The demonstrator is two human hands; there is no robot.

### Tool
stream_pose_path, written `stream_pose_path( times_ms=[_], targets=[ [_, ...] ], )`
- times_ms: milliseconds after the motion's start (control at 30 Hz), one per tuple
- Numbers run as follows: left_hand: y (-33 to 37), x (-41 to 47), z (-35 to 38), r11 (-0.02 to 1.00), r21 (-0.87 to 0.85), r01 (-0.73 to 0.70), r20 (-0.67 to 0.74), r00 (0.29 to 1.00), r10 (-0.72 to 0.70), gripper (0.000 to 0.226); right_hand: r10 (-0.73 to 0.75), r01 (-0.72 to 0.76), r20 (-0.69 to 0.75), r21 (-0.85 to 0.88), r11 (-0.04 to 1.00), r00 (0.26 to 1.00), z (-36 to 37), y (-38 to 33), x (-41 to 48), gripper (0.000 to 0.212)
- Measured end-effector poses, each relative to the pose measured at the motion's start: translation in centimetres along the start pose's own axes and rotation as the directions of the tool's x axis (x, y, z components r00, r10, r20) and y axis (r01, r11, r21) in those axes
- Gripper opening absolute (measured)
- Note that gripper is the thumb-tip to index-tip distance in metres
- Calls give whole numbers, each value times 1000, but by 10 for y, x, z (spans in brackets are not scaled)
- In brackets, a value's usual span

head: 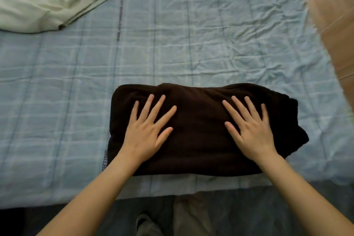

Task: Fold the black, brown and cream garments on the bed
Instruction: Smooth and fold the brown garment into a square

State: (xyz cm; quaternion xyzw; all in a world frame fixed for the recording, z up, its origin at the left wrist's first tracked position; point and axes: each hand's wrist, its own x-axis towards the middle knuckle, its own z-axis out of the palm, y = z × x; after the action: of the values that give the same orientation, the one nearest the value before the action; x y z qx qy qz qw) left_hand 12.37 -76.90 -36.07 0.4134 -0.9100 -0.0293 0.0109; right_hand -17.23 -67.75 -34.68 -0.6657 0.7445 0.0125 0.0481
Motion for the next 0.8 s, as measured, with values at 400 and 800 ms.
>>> stream_pose_path(
  times_ms=[400, 800],
  targets=[
    [13, 42, -58, 995, -96, -6, 104, 994, 16, 51, 199, -175, -41, 327, 929, 979, -22, -59, -23, 52],
    [-8, 152, -41, 874, -480, -77, 447, 836, 319, 69, 519, -398, -146, 479, 782, 842, -10, -124, -45, 47]
  ],
)
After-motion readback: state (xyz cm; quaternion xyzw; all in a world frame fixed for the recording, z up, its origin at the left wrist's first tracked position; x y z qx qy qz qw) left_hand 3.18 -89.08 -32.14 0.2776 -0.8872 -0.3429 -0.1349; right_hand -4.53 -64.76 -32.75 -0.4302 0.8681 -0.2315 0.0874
